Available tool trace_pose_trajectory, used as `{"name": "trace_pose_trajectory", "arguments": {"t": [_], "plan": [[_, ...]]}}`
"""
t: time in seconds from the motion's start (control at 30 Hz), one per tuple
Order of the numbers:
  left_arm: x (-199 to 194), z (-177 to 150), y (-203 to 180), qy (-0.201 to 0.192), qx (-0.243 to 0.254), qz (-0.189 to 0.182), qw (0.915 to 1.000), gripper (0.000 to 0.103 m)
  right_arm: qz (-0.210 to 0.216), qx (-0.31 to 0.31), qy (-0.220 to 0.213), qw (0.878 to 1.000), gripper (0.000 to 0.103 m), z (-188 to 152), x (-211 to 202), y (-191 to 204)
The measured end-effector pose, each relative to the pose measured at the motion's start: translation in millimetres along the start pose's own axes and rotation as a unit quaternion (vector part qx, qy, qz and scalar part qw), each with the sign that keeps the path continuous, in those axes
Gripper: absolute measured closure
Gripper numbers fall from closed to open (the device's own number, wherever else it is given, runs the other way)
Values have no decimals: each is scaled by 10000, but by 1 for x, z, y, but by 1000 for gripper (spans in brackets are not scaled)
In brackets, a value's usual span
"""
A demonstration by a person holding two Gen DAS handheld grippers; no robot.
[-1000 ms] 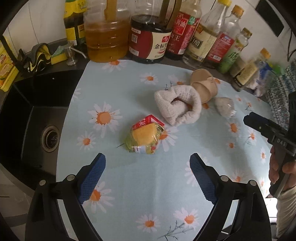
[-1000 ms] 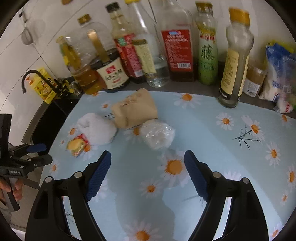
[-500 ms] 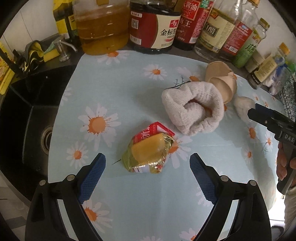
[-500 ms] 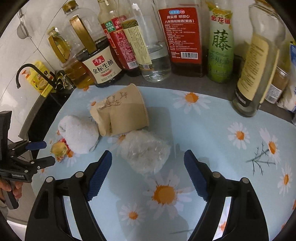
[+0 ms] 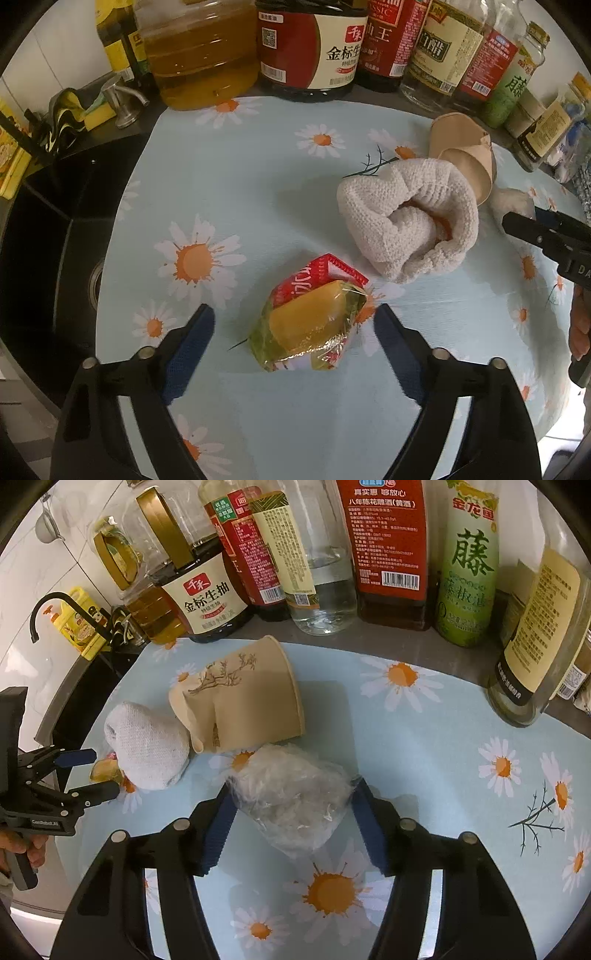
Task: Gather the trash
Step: 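Grasp the yellow-wrapped snack pack with the left tool while the right tool grasps the clear plastic bag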
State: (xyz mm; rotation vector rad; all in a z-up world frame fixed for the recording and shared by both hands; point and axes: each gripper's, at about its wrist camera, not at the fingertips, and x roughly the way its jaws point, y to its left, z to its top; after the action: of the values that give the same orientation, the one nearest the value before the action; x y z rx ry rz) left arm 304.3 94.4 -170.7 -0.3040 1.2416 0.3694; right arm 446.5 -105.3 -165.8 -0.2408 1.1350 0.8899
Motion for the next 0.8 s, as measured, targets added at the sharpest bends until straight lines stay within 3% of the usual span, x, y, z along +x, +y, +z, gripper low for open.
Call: {"name": "trace_pose_trajectory", "arguments": {"t": [0.33,0.47,0.8], "plan": [[8,0,-2,-16,82,41,10000,39,6,-32,-67,10000,44,-5,-4,3],[6,3,-3,-67,129,35,9999,55,59,-6,-59,10000,44,-9,-9,3],[-4,-6,2,-141,136,-112,9997,55,68,63,-104,9999,44,-20,-19,12]]}}
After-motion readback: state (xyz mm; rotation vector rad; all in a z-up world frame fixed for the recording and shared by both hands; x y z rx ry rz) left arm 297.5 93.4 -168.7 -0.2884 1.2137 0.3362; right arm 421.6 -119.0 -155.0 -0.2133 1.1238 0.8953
